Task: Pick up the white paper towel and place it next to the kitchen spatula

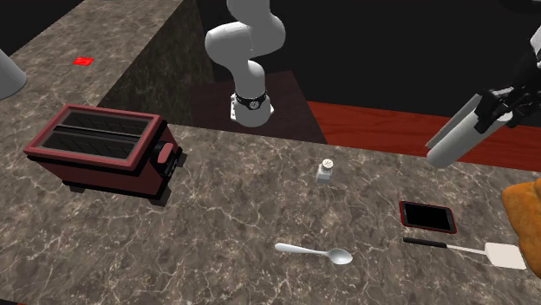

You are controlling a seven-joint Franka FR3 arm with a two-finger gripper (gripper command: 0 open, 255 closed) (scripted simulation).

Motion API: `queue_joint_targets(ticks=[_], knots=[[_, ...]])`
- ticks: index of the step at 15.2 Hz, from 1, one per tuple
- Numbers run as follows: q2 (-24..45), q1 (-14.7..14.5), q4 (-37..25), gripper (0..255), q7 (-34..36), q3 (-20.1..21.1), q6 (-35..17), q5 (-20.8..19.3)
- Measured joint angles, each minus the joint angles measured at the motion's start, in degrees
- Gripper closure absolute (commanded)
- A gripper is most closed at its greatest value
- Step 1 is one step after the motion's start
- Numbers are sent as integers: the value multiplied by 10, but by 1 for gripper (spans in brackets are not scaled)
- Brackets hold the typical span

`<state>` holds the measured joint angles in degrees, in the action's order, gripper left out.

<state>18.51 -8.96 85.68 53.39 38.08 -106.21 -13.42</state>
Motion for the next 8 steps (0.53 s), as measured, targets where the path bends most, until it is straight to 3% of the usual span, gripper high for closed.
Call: queue_joint_targets(ticks=[3,8], knots=[[76,-49,-87,255,26,-9,23,-44],[243,-168,-336,255,38,-43,107,-111]])
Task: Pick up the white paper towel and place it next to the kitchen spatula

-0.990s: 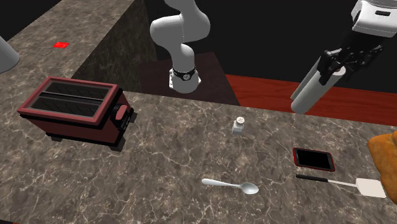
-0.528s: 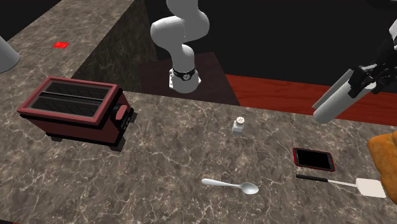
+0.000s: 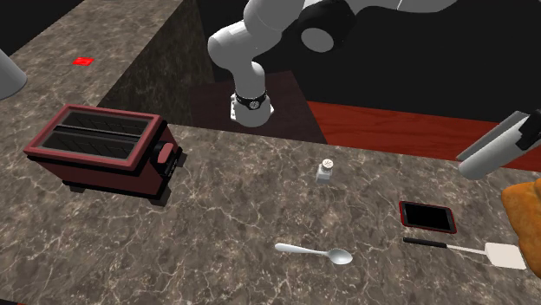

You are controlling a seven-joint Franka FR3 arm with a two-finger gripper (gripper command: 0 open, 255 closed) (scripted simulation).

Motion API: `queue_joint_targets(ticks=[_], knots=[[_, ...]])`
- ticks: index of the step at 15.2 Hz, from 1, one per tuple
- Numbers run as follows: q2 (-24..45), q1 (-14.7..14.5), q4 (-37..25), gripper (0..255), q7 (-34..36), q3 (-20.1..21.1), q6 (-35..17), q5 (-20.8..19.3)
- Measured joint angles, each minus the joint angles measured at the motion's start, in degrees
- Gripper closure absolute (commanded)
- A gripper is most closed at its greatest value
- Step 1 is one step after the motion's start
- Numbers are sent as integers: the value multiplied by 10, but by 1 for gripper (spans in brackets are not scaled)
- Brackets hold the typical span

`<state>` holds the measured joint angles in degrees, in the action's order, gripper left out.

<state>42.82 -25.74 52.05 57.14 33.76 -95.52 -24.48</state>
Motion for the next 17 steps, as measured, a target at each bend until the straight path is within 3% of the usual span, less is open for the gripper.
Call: queue_joint_targets(ticks=[17], knots=[[7,23,107,255,21,-3,-105,-8]])
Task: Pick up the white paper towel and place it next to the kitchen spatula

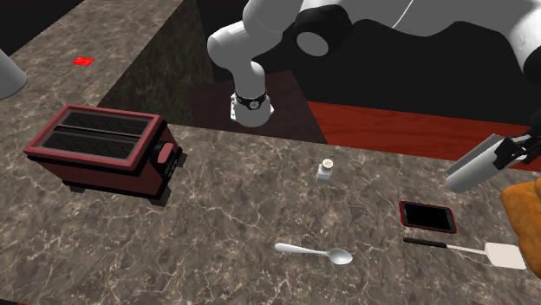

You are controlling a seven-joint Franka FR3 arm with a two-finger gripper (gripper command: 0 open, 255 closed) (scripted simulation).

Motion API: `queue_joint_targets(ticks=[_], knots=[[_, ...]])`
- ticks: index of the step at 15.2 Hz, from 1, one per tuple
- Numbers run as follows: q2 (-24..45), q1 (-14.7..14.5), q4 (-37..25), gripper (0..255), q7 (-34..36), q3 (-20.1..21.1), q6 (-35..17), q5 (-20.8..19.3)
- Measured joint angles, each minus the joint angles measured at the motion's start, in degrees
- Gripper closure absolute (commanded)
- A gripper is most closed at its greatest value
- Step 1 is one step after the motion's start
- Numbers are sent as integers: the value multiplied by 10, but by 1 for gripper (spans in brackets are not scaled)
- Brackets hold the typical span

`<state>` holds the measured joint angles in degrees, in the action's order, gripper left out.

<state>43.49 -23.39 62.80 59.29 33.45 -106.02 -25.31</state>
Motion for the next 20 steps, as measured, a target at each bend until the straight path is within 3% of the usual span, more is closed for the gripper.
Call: queue_joint_targets(ticks=[3,4,10,15,20], knots=[[0,0,1,255,0,0,-1,0],[0,0,2,0,0,0,-1,0],[0,0,2,0,0,0,-1,0],[-10,-11,-51,0,-9,4,56,6],[-13,-11,-54,0,-10,5,62,7]])
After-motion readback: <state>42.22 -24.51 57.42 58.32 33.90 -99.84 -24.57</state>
